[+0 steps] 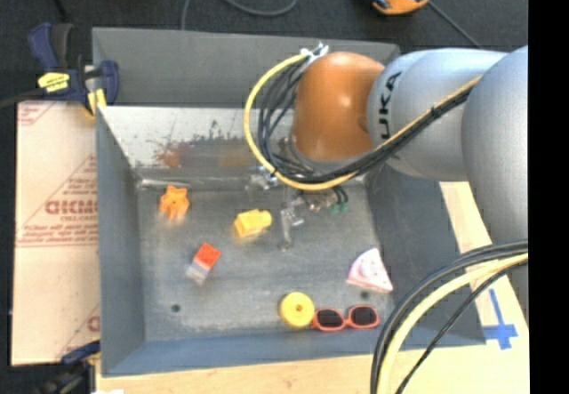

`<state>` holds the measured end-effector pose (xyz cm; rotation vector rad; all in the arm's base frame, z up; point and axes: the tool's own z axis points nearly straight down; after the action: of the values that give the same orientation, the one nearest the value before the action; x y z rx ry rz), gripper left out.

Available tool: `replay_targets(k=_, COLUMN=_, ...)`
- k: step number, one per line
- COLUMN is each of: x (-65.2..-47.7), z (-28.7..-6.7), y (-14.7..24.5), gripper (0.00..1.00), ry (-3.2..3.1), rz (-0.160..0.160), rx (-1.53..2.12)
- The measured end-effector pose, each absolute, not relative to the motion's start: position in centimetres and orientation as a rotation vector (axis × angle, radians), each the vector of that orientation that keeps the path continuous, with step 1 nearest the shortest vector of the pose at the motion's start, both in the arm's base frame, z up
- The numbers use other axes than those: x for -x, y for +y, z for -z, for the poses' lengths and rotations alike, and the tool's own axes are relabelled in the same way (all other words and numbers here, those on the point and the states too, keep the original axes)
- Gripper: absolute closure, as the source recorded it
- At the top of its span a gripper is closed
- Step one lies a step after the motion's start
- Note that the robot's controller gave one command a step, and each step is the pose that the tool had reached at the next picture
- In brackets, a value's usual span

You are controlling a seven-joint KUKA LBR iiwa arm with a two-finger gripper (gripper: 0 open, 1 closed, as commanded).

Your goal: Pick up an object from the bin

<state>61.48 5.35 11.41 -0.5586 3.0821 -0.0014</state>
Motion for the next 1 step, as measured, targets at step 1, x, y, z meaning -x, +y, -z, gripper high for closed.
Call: replay_targets(k=1, x=-62.26, z=-6.99, y=6.46, gripper=0.00, ry=3.073, rz=0.001, rx=0.636)
